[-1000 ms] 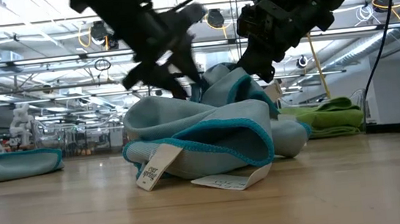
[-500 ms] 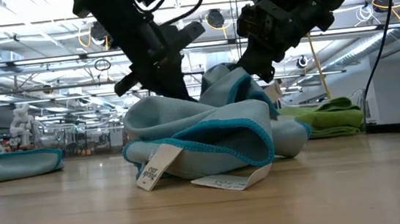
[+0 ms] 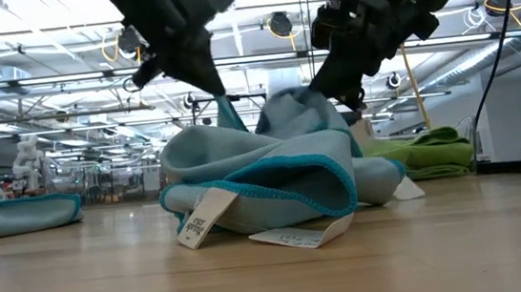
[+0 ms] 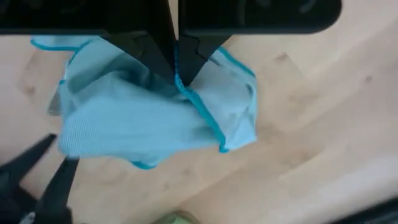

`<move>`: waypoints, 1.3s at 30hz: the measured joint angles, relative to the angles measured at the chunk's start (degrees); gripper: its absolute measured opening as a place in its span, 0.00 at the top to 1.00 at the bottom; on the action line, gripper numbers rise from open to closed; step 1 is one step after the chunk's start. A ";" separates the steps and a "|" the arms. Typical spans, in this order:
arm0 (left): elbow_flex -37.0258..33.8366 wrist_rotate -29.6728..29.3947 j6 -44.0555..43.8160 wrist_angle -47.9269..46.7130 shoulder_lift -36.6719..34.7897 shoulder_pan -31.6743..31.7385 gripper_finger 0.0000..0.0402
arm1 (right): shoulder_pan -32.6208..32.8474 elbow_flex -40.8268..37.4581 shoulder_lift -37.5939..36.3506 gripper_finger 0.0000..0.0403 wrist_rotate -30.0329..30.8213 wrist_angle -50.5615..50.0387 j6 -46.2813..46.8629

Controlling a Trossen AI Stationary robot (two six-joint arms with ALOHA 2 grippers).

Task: Sort microfiber towel by color & place in baskets
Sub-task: Fold the top blue towel

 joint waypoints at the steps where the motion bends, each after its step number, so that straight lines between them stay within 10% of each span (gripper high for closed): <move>1: 0.02 0.10 0.75 -0.87 -0.81 0.13 0.99 | -0.01 0.00 -0.04 0.76 -1.10 -0.22 0.57; 13: 0.09 1.16 5.09 0.90 -10.85 1.70 0.99 | -1.36 0.63 -0.45 0.46 -0.95 0.78 2.36; 28: 1.62 14.21 10.34 7.80 -19.34 1.67 0.99 | -2.72 35.95 10.23 0.41 -1.87 -12.77 -18.80; 39: 2.14 11.16 8.93 9.42 -19.76 1.01 0.98 | -1.02 42.88 15.52 0.41 -7.39 -15.71 -8.90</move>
